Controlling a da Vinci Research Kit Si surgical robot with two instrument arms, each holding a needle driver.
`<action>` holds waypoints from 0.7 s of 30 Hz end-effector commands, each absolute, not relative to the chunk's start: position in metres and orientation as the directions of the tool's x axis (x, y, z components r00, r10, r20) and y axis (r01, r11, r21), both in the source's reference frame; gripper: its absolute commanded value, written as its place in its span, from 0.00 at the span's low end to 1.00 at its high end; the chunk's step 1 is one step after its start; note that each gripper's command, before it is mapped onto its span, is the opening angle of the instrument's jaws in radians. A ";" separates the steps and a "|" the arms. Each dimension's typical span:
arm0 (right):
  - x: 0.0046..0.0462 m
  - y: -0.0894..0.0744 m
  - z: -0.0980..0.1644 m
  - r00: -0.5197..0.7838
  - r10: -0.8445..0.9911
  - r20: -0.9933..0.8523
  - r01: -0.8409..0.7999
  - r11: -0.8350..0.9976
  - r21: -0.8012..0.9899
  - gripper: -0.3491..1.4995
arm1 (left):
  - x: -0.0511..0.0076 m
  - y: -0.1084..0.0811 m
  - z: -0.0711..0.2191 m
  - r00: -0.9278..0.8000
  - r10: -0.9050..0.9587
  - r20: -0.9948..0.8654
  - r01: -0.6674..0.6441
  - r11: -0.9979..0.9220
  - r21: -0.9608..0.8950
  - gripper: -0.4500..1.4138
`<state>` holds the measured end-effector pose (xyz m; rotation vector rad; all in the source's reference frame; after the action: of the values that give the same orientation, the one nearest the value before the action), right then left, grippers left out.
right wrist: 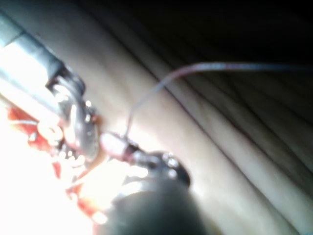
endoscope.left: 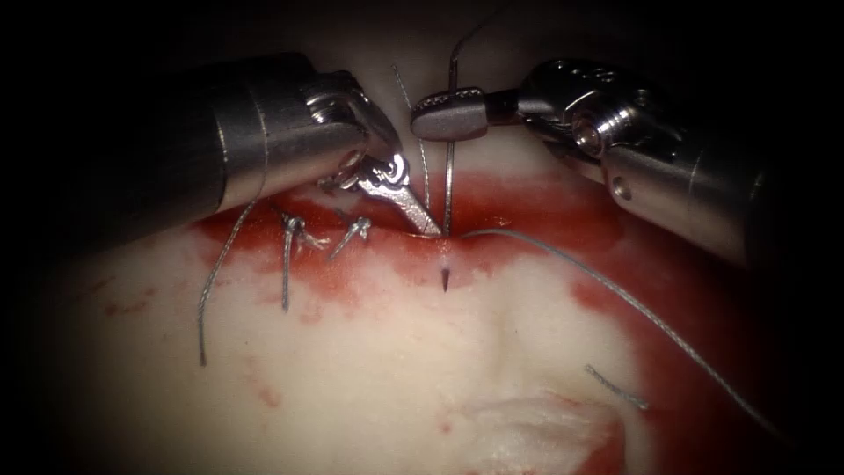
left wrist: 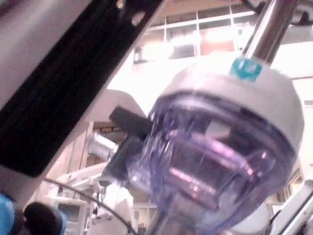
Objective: Wound Closure
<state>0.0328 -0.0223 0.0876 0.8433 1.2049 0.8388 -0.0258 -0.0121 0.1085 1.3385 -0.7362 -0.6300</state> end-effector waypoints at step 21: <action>0.0338 -0.023 0.089 0.103 0.983 -0.154 -0.109 0.166 0.980 0.00 | -0.0221 -0.007 0.100 0.450 -0.764 0.463 -0.187 0.426 0.885 0.00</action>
<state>0.0329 -0.0244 0.0895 1.0573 1.1200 1.0867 -0.0209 -0.0090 0.0995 1.0639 -1.1028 -0.4385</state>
